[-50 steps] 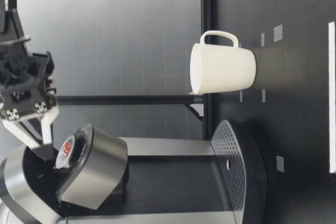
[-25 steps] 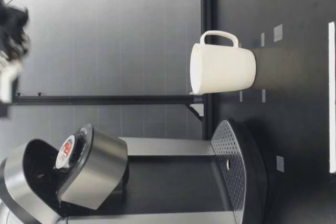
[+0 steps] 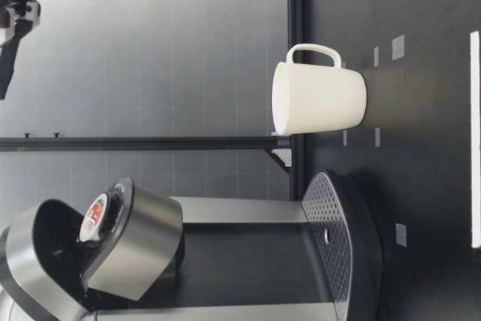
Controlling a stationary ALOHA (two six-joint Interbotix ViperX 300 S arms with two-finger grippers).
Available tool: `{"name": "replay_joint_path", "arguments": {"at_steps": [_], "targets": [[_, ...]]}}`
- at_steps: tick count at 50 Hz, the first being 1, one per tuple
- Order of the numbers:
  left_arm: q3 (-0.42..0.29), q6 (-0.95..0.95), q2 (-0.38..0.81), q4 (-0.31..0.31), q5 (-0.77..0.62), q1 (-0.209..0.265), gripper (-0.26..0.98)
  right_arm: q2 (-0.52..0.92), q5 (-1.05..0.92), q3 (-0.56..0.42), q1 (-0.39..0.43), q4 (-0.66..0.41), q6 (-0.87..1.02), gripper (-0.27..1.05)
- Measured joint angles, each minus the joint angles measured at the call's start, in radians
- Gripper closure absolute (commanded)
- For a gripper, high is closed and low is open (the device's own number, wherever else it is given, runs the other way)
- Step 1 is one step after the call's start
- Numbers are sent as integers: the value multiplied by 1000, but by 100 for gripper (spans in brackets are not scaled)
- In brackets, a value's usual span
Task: Place the coffee capsule inside the capsule container, then place the cup onto the center of the cup tray.
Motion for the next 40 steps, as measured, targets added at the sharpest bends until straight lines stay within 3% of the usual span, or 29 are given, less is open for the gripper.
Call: {"name": "replay_joint_path", "arguments": {"at_steps": [20,40], "targets": [[-20,-20,32,2,-84,3,55,-32,-28,25,0,0,2,8],[-48,-20,31,3,-275,5,55,-34,-31,23,0,-2,2,8]]}}
